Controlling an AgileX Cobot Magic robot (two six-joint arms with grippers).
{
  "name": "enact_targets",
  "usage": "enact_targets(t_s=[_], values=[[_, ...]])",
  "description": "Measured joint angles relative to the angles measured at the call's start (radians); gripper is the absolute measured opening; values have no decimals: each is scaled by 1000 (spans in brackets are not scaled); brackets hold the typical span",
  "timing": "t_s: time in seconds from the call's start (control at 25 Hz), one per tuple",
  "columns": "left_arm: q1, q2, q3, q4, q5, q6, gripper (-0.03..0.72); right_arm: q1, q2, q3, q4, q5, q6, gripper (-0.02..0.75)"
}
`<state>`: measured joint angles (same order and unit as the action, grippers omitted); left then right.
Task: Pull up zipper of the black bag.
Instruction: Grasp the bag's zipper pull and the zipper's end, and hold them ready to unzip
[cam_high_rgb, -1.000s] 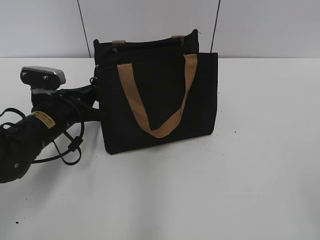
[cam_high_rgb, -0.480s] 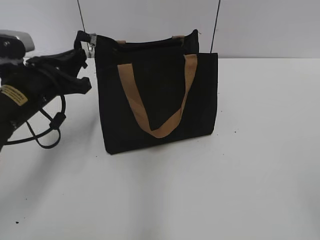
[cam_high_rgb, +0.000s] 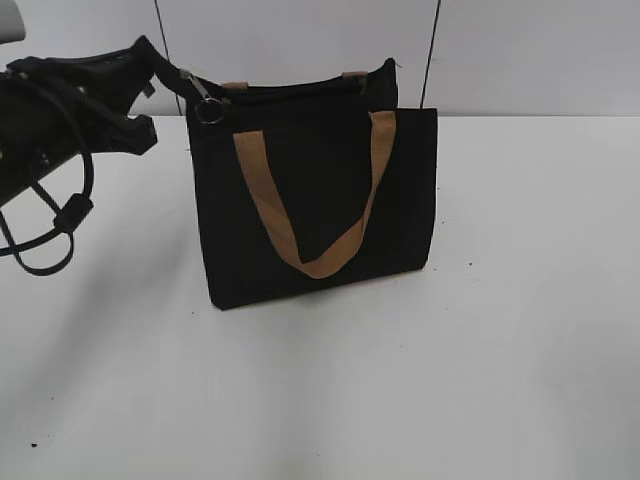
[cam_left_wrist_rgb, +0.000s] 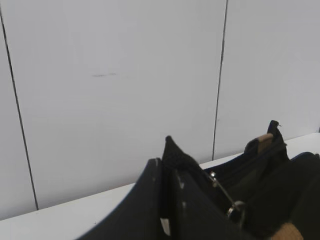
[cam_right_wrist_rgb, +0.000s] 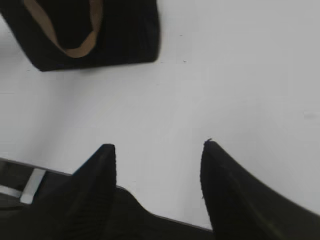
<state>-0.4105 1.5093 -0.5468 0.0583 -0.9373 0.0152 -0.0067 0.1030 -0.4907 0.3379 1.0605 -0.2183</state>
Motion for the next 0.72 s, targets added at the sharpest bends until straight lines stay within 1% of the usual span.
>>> enact_targets(t_s=[0.2, 0.4, 0.6, 0.72], values=[[0, 0, 0, 1, 27, 1, 17, 0, 162, -84, 211, -47, -212, 415], [0, 0, 0, 1, 34, 1, 17, 1, 342, -164, 380, -88, -395, 415], [0, 0, 0, 1, 35, 1, 17, 9, 468, -176, 560, -157, -578, 415], [0, 0, 0, 1, 37, 1, 17, 9, 548, -177, 640, -180, -686, 415]])
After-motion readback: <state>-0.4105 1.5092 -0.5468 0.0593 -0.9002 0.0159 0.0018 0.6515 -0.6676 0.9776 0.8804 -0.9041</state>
